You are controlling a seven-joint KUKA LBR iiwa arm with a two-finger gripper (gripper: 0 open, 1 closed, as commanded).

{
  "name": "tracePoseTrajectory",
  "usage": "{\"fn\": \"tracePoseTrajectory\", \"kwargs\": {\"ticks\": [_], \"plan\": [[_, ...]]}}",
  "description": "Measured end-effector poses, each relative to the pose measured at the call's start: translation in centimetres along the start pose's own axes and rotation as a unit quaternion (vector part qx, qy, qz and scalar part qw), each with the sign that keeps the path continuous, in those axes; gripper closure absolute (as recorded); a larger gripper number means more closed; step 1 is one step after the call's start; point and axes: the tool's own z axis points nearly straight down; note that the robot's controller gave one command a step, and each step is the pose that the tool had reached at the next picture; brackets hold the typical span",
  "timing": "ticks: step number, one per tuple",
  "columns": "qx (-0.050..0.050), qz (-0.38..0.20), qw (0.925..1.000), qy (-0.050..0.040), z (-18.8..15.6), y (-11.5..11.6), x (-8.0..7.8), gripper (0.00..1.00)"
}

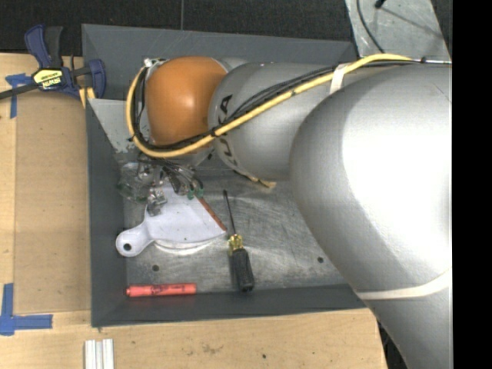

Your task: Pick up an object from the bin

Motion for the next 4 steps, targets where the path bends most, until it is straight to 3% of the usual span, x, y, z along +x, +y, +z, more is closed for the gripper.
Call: {"fn": "tracePoseTrajectory", "kwargs": {"ticks": [1,2,3,4], "plan": [[-0.011,-0.098,0.9951,0.0038,-3.2,0.9,0.2,1.00],[-0.012,-0.084,0.9964,0.0066,-4.9,0.5,0.5,1.00],[-0.012,-0.082,0.9965,0.0099,-10.5,0.3,1.2,1.00],[-0.011,-0.088,0.9961,0.0000,-9.0,0.3,1.0,1.00]]}}
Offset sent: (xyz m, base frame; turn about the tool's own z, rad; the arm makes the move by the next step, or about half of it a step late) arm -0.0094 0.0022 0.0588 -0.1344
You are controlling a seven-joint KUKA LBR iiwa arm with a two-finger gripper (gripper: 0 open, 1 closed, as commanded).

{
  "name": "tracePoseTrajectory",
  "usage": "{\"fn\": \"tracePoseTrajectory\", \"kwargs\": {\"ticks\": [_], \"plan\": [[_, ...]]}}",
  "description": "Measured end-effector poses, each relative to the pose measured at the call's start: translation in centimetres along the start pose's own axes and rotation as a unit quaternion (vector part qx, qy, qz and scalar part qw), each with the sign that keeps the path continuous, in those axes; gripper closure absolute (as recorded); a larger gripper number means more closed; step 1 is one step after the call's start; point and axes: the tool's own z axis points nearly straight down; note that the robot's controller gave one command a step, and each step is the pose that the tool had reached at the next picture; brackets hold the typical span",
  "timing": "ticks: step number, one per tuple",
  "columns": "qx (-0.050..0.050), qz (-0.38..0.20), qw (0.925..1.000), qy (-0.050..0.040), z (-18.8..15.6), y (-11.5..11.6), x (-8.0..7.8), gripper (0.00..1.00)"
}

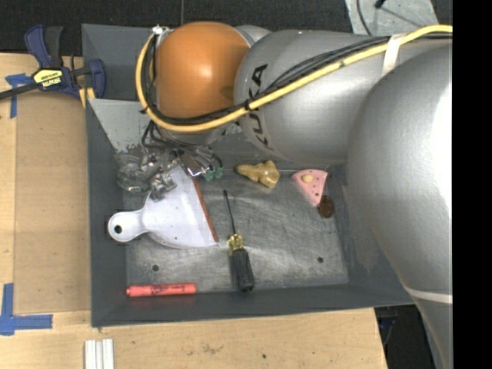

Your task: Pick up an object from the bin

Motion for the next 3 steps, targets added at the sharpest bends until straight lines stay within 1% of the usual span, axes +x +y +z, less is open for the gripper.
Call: {"fn": "tracePoseTrajectory", "kwargs": {"ticks": [1,2,3], "plan": [[-0.001,0.006,1.0000,0.0078,-6.0,-0.6,0.0,0.00],[0.000,0.009,1.0000,0.0013,-11.3,-1.0,-0.4,0.00],[0.000,-0.049,0.9988,0.0022,-8.6,-0.8,-0.3,0.00]]}}
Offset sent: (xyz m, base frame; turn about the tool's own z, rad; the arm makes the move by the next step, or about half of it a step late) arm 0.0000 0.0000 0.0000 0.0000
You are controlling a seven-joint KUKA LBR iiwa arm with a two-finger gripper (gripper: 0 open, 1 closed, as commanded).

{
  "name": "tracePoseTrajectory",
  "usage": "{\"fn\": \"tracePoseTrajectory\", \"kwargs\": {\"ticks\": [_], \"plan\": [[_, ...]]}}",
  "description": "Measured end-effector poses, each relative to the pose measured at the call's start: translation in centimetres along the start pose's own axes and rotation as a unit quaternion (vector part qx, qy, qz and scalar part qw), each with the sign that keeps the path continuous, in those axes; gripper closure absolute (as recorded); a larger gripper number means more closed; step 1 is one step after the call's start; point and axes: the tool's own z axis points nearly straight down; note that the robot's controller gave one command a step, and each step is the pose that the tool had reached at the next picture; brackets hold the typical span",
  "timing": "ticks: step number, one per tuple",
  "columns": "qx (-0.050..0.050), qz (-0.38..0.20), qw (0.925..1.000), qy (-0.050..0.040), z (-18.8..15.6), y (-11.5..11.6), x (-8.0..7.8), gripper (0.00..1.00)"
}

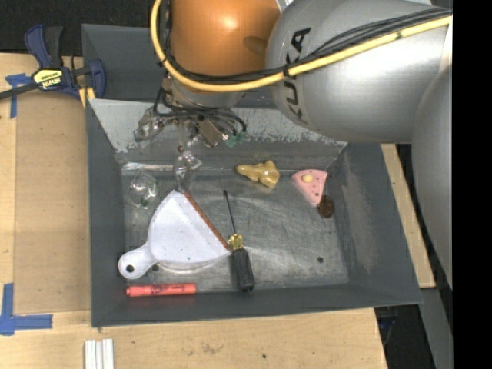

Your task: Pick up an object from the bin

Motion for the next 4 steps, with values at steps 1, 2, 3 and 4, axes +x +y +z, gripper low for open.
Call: {"fn": "tracePoseTrajectory", "kwargs": {"ticks": [1,2,3,4], "plan": [[0.000,-0.032,0.9995,0.0003,1.5,0.1,0.2,0.00],[-0.003,-0.089,0.9960,0.0071,3.8,0.4,0.6,0.00],[-0.001,-0.035,0.9994,-0.0003,7.7,-0.2,-0.6,0.00],[-0.002,-0.009,0.9999,0.0050,12.8,0.0,0.6,0.00]]}}
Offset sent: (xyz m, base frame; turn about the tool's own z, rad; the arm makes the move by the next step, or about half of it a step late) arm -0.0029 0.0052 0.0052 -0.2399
